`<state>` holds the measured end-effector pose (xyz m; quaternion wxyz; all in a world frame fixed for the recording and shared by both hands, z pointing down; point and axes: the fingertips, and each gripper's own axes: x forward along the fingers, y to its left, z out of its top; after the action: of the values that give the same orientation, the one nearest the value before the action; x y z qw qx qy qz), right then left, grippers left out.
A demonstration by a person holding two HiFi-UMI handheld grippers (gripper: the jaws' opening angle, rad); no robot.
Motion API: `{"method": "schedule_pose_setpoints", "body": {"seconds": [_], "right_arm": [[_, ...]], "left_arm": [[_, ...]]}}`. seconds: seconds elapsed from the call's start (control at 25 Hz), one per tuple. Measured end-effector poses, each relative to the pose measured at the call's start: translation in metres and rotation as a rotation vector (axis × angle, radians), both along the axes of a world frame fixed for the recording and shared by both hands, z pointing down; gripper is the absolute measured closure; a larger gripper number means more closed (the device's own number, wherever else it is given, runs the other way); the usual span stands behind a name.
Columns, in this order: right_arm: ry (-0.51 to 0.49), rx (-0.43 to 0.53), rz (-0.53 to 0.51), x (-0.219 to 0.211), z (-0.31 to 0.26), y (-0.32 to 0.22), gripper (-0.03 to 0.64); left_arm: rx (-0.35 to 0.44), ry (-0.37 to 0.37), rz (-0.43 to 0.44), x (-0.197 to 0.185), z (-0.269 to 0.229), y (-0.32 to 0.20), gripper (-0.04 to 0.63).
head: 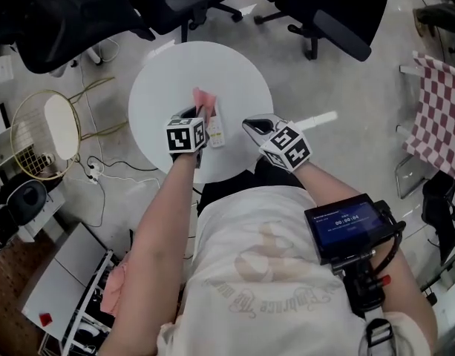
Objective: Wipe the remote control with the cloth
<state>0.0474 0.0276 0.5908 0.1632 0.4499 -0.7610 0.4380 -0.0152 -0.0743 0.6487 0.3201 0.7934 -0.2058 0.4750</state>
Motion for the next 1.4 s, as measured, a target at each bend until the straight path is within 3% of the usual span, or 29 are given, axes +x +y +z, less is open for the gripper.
{"method": "schedule_pose_setpoints", "body": {"seconds": [0.2, 0.64, 1.12, 1.4], "right_arm": [[-0.005, -0.024, 0.02, -0.002, 0.005, 0.0, 0.609], [0.028, 0.029, 0.025, -0.001, 0.003, -0.042, 0.609], [0.016, 0.049, 0.003, -0.006, -0.001, -0.052, 0.609], [0.01, 0.041, -0.001, -0.01, 0.005, -0.047, 0.609]], "left_arm": [[0.012, -0.052, 0.072, 0.002, 0.007, -0.002, 0.561], [0.021, 0.003, 0.249, 0.004, -0.002, 0.026, 0.561], [-0.018, -0.003, 0.344, -0.007, -0.004, 0.065, 0.561], [-0.059, -0.017, 0.343, -0.026, -0.001, 0.089, 0.561]]}}
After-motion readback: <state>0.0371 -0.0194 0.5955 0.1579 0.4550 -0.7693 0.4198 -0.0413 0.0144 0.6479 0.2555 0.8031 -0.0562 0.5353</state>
